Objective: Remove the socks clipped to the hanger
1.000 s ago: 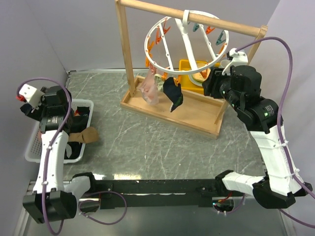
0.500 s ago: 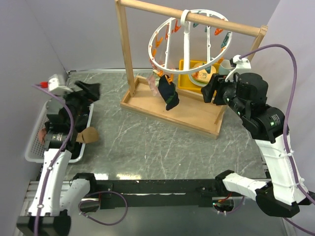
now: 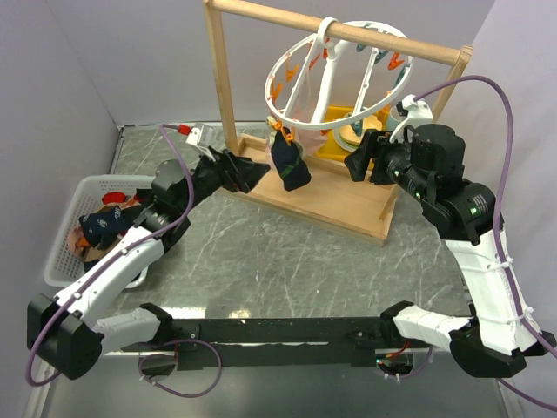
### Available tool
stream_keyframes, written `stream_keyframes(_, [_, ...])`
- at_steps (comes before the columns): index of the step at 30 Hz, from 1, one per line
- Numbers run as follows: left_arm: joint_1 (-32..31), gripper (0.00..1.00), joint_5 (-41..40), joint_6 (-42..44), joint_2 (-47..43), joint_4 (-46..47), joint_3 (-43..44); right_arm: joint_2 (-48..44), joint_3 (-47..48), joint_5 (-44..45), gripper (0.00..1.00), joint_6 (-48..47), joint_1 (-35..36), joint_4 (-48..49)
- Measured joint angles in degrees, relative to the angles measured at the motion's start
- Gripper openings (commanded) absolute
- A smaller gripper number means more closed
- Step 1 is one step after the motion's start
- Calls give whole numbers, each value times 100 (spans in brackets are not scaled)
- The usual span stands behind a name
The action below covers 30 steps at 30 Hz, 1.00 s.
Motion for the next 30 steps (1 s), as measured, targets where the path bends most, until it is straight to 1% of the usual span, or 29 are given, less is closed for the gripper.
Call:
stream_keyframes(1, [-42,80,24,-4,96,109,9,-2,4,-9,77,4,0,0])
stream_keyframes(9, [-293,80,111,-103,710,595,221,-7,118,-92,77,24,0,-31])
stream_keyframes(12, [-382,77,92,-120,791,688,221,-15,120,-118,77,46,0,-31])
stream_keyframes(15, [-448,64,76,-177,857,750,221,-22,120,-168,77,81,0,-31])
stream_keyframes(16, [-468,56,76,-208,887,798,221,-24,120,-190,77,87,0,-31])
stream_keyframes(18, [-531,45,81,-258,981,931,221,-26,120,-216,77,107,0,-31])
stream_keyframes(19, [-573,28,92,-313,1040,1010,221,-26,120,-223,77,125,0,-28])
stream_keyframes(21, [-706,7,131,-404,1198,1167,221,-26,120,-267,77,131,0,-28])
stream_keyframes(22, [-785,1,136,-411,1279,1215,229,-26,120,-295,77,142,0,-26])
stream_keyframes(26, [-1150,1,22,-306,1440,1263,245,-26,120,-437,77,162,0,0])
stream_keyframes(29, [-1370,1,-166,-164,1379,1296,247,-26,109,-573,79,146,11,61])
stream_keyframes(30, [-1434,2,-234,-116,1340,1296,245,-28,101,-595,79,136,31,96])
